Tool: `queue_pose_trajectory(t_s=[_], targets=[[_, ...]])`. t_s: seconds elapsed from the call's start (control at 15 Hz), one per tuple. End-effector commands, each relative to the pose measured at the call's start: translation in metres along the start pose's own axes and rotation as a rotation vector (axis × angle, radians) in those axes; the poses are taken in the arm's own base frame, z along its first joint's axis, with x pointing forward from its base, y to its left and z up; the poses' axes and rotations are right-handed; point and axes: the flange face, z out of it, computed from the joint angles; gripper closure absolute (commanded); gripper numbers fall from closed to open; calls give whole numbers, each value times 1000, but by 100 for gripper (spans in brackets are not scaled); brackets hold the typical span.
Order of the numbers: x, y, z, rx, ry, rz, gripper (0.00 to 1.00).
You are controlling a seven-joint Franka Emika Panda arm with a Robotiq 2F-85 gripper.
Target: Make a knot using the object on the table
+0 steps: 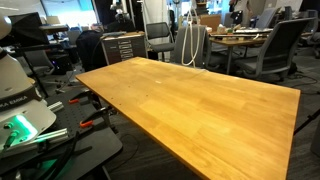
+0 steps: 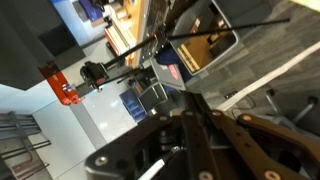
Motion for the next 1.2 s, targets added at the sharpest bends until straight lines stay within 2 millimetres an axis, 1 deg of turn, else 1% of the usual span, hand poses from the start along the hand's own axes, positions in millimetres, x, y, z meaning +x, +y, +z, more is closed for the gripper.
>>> queue_pose_trajectory(t_s=[0.0,0.07,0.2,0.33,0.47,0.53,0.6,0.67,0.8,0.93,1.0,1.07,1.13], targets=[[-65,-44,30,-17,19,-161,98],[-82,-61,43,111,-12,-69,98],[-121,-93,63,229,10,-87,98],[-156,-117,77,346,29,-96,98],[-184,-139,87,454,54,-96,98],[-189,-137,89,367,48,-248,98],[-198,-145,93,392,58,-302,98],[-207,-147,100,323,-110,-245,98],[-219,-153,110,288,-223,-278,98],[-226,-157,116,247,-348,-311,98],[-231,-170,120,402,-303,-342,98],[-231,-175,120,434,-323,-348,98],[-233,-185,121,489,-353,-368,98]])
